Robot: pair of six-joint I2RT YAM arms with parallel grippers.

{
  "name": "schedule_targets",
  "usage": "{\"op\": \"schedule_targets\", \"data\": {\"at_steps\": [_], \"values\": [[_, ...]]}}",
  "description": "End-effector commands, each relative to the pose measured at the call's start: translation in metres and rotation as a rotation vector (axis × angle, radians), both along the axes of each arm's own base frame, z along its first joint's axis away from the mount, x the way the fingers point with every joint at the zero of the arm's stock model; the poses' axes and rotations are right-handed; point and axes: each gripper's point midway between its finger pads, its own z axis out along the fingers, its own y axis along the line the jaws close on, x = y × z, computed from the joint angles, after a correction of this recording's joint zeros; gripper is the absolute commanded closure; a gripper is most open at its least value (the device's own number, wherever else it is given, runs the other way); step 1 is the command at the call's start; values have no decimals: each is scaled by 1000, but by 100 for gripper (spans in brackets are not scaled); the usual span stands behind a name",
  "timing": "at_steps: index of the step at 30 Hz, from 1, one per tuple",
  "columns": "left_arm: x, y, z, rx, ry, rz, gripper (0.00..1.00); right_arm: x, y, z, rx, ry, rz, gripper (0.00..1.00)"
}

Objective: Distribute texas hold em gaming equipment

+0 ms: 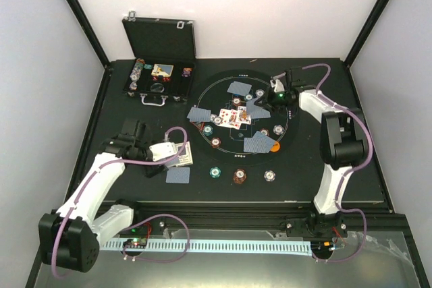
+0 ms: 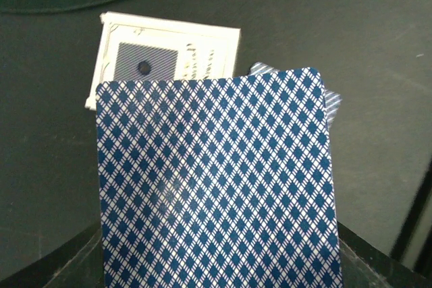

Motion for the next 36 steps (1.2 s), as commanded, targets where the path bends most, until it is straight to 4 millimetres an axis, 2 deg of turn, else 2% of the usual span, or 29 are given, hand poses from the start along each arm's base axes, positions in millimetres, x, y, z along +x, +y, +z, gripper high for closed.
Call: {"op": "schedule_targets", "data": {"at_steps": [1,4,7,11,14,18,22,25,28,31,33,36], "values": [[28,17,-7,34,-87,34,68,19,-14,-30,-88,51,23,96],[32,26,-22,63,-72,50,64,27,-19,-53,-145,103,17,96],[37,32,-34,82,-56,71,58,30,-27,-68,-199,130,0,96],[40,40,-49,111,-35,89,54,30,-34,-80,-240,147,-11,95],[42,44,-59,133,-20,99,45,28,-39,-82,-278,149,-13,87],[43,47,-63,141,-18,114,19,28,-44,-71,-313,129,-15,70],[42,48,-63,142,-18,118,3,25,-49,-50,-331,92,-26,42],[42,49,-62,144,-20,121,1,22,-53,-30,-348,52,-44,30],[43,50,-53,134,-27,131,1,17,-61,-7,-379,8,-69,18],[48,46,-30,88,-39,152,1,8,-71,13,-417,-33,-97,1],[56,41,-8,29,-64,185,1,2,-80,25,-459,-68,-126,0],[84,38,34,-68,-163,308,1,-6,-101,40,-544,-130,-201,0]]}}
